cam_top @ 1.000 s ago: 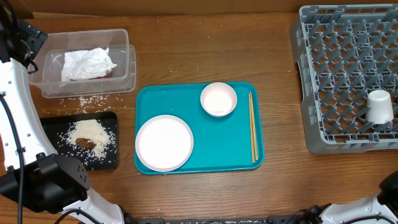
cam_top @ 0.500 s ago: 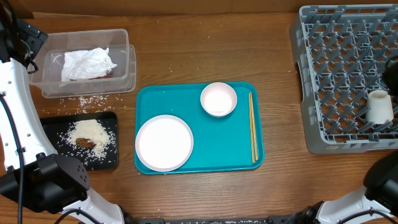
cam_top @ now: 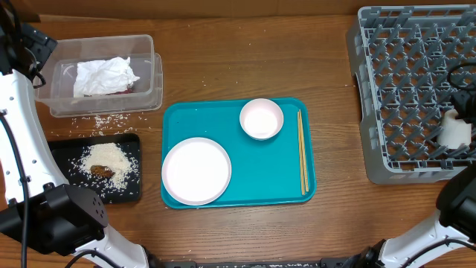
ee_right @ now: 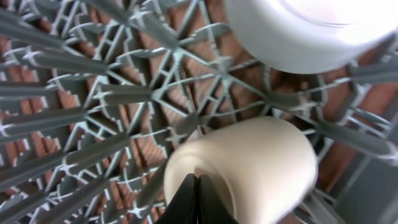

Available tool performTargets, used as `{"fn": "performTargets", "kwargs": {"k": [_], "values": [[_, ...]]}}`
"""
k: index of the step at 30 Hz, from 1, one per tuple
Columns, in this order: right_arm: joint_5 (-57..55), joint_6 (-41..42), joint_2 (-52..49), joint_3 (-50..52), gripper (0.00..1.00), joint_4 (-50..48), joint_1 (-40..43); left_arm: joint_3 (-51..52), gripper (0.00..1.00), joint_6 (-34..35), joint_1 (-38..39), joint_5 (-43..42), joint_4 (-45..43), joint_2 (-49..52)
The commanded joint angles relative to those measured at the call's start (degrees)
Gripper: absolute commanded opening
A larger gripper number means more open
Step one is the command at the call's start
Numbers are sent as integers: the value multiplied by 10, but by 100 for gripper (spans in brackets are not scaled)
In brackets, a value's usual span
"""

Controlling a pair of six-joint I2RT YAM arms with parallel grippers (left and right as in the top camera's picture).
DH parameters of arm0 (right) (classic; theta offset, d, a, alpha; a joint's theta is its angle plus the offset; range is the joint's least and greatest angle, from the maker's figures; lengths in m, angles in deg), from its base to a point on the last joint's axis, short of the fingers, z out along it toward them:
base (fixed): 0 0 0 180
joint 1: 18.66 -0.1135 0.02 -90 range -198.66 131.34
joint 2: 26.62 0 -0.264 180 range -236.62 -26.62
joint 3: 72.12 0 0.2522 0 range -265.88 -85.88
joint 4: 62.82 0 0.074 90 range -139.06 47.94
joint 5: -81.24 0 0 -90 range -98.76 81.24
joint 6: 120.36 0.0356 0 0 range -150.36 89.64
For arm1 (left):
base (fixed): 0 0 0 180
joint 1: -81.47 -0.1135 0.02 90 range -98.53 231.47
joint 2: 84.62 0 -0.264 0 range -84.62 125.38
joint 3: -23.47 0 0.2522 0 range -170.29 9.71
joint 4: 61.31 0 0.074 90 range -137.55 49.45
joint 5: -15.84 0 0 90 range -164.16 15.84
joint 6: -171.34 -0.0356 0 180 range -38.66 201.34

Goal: Sort waste into correct bins and load items into the dishwasher

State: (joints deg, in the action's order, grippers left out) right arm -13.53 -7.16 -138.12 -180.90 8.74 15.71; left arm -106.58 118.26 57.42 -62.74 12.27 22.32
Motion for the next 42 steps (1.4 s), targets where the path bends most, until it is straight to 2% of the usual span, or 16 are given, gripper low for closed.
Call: {"fn": "performTargets", "kwargs": {"k": [1, 6, 12, 20, 24, 28, 32, 39, 42], "values": [[-89, 57, 6, -10, 4, 52, 17, -2, 100, -9, -3, 8, -1, 3], [-132, 110, 47, -37, 4, 104, 18, -2, 100, -9, -3, 8, -1, 3], [-127, 116, 116, -56, 4, 123, 18, -2, 100, -9, -3, 8, 0, 3], [-17, 104, 182, -56, 4, 92, 16, -2, 100, -9, -3, 8, -1, 3], [69, 63, 170, -45, 4, 56, 16, -2, 100, -9, -3, 8, 0, 3], [90, 59, 137, -22, 4, 40, 16, -2, 100, -9, -3, 8, -1, 3], [151, -20, 80, -16, 4, 33, 10, -2, 100, -9, -3, 8, 0, 3], [141, -34, 7, -16, 4, 35, 6, -2, 100, -9, -3, 8, -1, 3], [79, 10, 5, -16, 4, 45, 6, -2, 100, -9, -3, 8, 0, 3]]}}
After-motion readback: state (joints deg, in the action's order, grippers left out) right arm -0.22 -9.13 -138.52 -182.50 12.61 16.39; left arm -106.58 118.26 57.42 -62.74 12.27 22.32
